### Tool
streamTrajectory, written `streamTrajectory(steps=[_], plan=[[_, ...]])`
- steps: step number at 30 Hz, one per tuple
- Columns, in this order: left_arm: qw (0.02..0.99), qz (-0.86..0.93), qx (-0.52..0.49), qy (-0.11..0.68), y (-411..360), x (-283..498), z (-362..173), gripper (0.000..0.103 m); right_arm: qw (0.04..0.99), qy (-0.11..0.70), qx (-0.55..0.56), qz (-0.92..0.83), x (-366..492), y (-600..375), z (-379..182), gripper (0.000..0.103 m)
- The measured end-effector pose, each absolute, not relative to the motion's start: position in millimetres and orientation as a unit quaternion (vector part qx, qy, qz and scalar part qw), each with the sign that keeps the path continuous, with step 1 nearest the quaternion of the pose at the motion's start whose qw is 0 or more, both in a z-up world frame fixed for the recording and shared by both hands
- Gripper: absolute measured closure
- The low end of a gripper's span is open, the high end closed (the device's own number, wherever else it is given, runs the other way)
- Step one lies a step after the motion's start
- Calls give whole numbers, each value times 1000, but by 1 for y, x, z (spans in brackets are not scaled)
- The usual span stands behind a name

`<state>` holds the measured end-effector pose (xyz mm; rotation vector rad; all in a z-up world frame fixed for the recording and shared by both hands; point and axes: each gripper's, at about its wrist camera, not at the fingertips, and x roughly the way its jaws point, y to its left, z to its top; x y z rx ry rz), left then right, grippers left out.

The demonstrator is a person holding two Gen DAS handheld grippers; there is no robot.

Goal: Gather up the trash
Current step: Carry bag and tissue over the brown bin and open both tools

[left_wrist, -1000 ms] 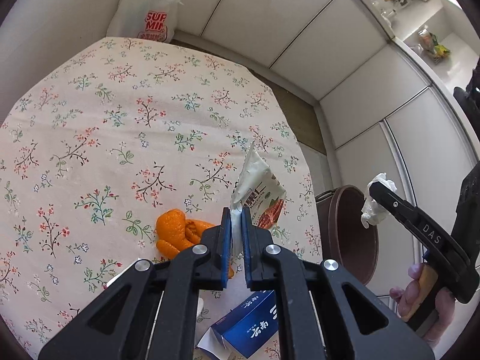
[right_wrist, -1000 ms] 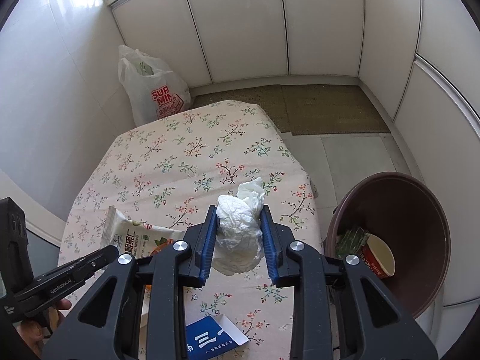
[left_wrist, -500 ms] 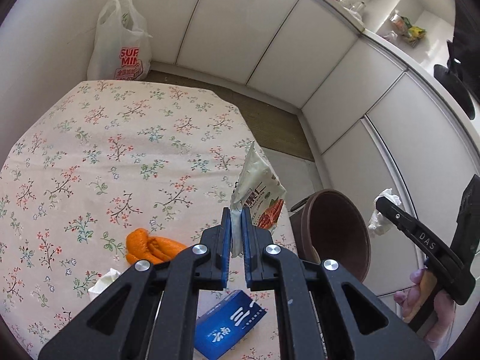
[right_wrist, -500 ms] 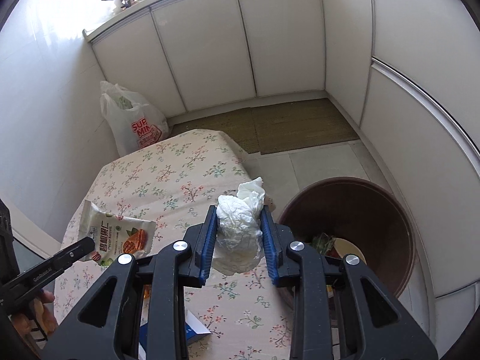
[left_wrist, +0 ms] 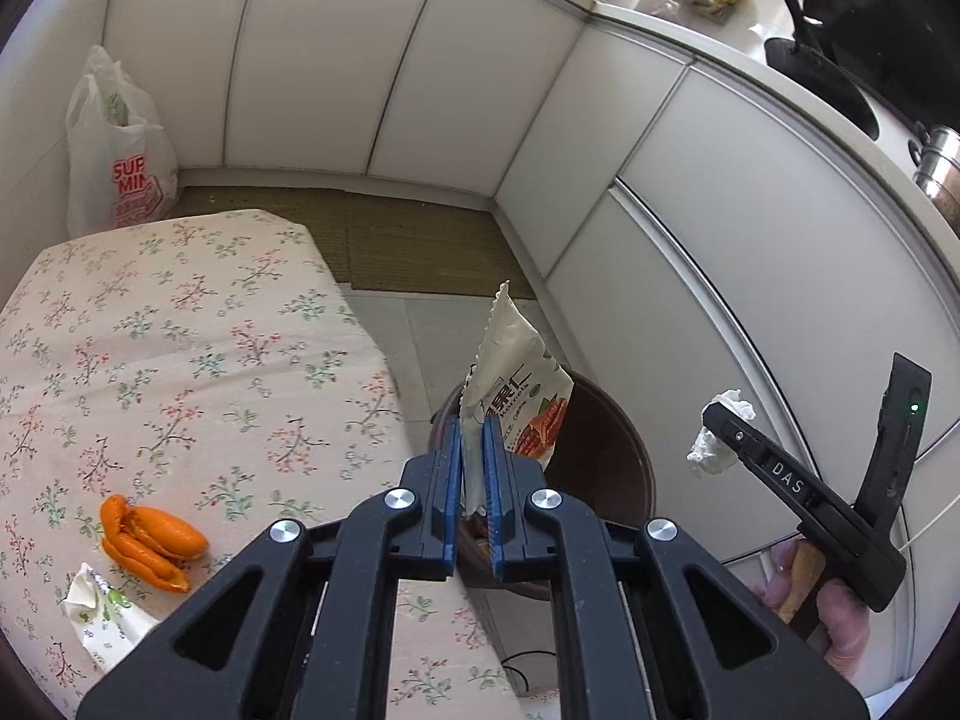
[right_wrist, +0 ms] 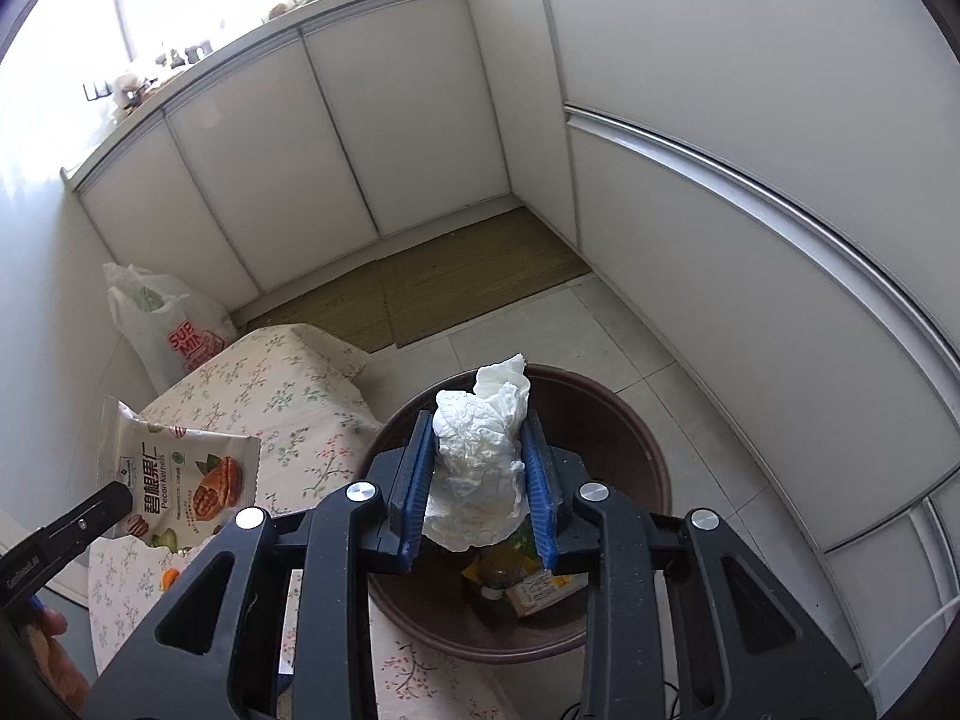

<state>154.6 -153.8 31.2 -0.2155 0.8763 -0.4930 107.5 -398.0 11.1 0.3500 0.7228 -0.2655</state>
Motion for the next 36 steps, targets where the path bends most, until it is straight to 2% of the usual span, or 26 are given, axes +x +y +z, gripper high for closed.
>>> streamTrajectory(steps=[8,16,17,18,19,29,34,36], plan=[[866,-264,-80,417,-223,154,37,96,902,333,220,-164,105,-439,0,75],[864,-266,-69,422,-253,165,30,96,900,327,232,-174,113,-455,-7,74],[864,-265,-68,423,-256,167,28,96,898,330,233,-174,114,-456,-8,61],[863,-265,-66,424,-258,167,26,96,896,330,236,-180,114,-458,-10,30],[863,-264,-64,425,-260,168,25,96,896,321,242,-189,114,-461,-10,25],[860,-259,-54,437,-276,175,13,96,888,313,262,-214,104,-477,-9,25],[857,-262,-50,440,-283,175,9,96,883,310,253,-244,96,-484,-10,20],[856,-263,-50,443,-286,178,6,95,881,314,245,-256,94,-485,-10,13]])
